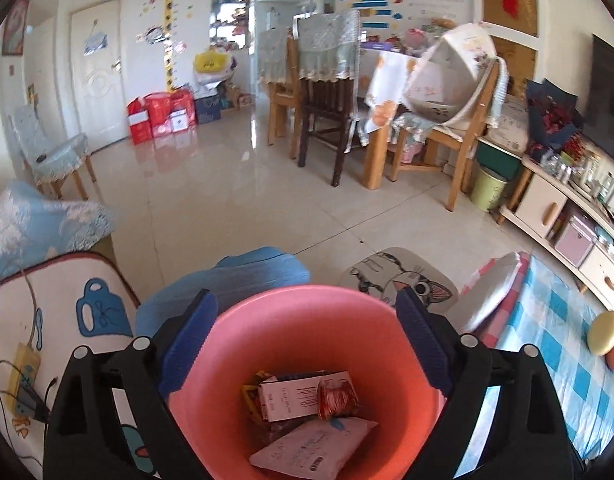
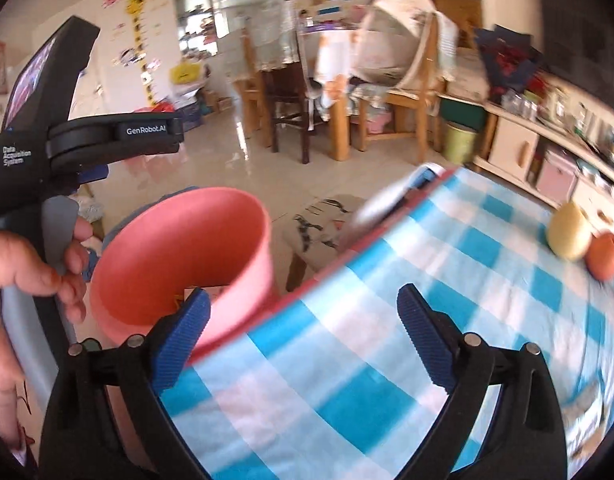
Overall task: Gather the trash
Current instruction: 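Bring both open tools back over the table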
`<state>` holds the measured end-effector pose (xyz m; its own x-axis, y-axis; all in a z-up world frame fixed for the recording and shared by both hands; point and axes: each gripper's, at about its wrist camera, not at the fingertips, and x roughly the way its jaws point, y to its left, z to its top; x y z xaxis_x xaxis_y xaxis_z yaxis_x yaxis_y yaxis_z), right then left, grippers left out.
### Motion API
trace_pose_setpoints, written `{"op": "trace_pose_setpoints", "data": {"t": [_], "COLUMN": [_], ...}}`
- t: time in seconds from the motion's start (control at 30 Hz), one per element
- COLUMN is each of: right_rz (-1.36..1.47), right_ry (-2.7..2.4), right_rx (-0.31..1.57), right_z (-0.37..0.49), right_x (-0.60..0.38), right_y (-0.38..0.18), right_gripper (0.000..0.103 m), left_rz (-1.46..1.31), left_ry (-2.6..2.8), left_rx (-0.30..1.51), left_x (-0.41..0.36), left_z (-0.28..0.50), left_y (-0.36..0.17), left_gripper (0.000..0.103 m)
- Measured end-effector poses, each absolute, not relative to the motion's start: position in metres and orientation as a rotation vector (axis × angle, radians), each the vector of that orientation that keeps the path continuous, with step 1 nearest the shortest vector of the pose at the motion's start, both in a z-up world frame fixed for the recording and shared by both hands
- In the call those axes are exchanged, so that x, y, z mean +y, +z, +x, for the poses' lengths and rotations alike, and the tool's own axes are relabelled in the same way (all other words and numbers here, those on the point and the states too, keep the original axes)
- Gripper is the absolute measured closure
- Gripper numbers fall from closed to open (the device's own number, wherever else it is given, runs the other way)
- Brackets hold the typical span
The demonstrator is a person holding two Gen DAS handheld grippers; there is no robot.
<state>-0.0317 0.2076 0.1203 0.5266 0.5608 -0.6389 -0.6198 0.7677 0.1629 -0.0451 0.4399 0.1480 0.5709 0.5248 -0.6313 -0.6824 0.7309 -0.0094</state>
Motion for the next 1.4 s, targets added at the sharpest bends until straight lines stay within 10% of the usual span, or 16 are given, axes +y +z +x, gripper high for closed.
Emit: {"op": "trace_pose_setpoints", "data": {"t": [1.4], "right_rz": [0.005], "right_ry": [0.425], "right_rx": [0.678], "right_z": [-0.095], "right_x": [-0.011], "right_y": [0.135], "right_gripper": [0.004], "left_rz": [-0.217], "left_ry": [0.070], "left_rx": [0.710], "left_x": [0.237], "left_z": [0.007], "left_y": [0.131], "left_gripper": [0.008]}}
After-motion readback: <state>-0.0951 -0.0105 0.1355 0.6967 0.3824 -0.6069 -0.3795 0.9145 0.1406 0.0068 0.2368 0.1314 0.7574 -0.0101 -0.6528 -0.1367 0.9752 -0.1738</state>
